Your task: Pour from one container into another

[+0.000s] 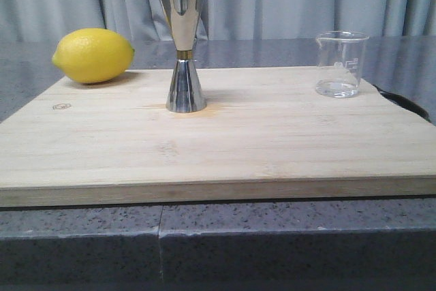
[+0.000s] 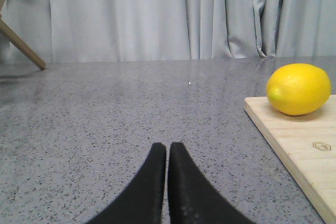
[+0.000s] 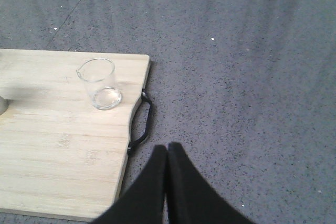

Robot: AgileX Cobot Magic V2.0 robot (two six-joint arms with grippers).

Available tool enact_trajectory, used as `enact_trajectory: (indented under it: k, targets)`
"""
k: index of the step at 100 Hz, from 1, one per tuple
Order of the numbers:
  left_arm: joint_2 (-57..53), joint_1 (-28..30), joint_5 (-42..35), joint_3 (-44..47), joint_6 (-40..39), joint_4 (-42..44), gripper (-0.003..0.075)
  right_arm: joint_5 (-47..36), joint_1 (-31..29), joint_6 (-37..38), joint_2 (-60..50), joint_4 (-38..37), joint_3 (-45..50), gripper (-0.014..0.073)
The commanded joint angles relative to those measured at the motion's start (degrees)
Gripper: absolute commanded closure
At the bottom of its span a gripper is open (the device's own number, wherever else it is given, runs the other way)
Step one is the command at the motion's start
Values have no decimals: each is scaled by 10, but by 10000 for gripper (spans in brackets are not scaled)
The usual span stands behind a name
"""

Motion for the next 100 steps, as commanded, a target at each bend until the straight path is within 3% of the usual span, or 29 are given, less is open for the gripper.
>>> enact_trajectory:
  k: [1, 27, 49, 67, 89, 95, 100]
  targets:
    - [-14, 0, -45, 3, -1, -3, 739, -40, 2, -4, 5, -11, -12, 665]
    - [-14, 0, -45, 3, -1, -3, 739, -73, -25, -4, -19, -11, 23, 665]
    - [-14, 0, -45, 3, -1, -3, 739, -320, -146, -3, -96, 7, 186, 665]
    - [-14, 0, -45, 3, -1, -3, 739, -474, -223, -3, -172, 73, 329, 665]
    - [-14, 0, -45, 3, -1, -3, 739, -549, -235, -3, -238, 84, 452, 665]
    - [-14, 0, -45, 3, -1, -3, 739, -492, -235, -3, -237, 84, 444, 665]
    - [-14, 0, -45, 3, -1, -3, 739, -495, -235, -3, -237, 84, 448, 665]
